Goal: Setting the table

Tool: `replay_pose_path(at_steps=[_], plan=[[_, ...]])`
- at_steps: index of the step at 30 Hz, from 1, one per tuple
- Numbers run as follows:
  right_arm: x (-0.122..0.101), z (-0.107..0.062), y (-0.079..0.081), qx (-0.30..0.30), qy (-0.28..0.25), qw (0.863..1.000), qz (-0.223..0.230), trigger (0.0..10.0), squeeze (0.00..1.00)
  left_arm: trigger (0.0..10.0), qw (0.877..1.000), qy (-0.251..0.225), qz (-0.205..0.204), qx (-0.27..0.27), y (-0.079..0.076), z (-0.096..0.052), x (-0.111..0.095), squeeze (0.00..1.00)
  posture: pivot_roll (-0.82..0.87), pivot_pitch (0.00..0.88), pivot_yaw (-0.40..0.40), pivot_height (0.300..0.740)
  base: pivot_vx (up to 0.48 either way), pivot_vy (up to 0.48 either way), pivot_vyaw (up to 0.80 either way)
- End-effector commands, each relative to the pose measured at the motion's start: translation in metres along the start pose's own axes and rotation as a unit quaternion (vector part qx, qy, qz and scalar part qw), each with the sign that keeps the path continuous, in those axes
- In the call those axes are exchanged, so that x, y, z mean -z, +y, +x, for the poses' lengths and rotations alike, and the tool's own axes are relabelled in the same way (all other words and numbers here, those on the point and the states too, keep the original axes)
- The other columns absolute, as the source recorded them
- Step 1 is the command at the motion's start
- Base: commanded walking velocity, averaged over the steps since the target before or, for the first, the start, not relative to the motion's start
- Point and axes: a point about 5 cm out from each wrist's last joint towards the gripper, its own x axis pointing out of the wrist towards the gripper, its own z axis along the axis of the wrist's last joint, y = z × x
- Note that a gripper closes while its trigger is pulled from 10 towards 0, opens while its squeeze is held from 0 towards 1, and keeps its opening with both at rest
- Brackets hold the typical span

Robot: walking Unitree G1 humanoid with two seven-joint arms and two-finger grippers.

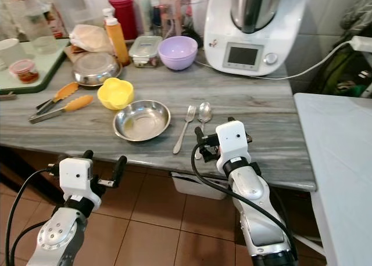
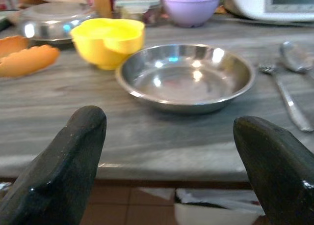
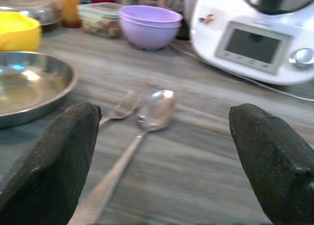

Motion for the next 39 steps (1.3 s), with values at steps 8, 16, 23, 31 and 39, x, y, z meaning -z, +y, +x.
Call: replay_pose_path(at_steps=[8,16,23,31,39], plan=[[-0.006,-0.005,-0.002,0.018,-0.017,1.000,0.000,10.0,0.00,10.0,1.000,-0.007,0.020,0.005,0.005,0.008,-0.005,0.00,-0.20,0.057,0.085,0.740,0.000,0.000,-0.30],[0.012,-0.027,-0.016,0.054,0.002,0.999,0.007,10.0,0.00,10.0,0.999,0.000,0.025,-0.026,0.021,-0.002,-0.001,0.00,-0.20,0.053,0.102,0.740,0.000,0.000,0.00],[0.042,-0.054,-0.021,0.066,0.061,0.996,0.007,10.0,0.00,10.0,0.997,0.025,0.033,-0.062,0.033,-0.024,0.012,0.00,-0.19,0.063,0.095,0.740,0.000,0.000,0.00],[0.032,-0.046,-0.019,0.044,0.044,0.998,0.000,10.0,0.00,10.0,0.997,0.023,0.035,-0.067,0.032,-0.024,0.012,0.00,-0.19,0.069,0.079,0.740,0.000,0.000,0.00],[0.033,-0.044,-0.017,0.043,0.048,0.998,0.005,10.0,0.00,10.0,0.997,0.020,0.033,-0.066,0.029,-0.023,0.012,0.00,-0.18,0.065,0.071,0.740,0.000,0.000,-0.38]])
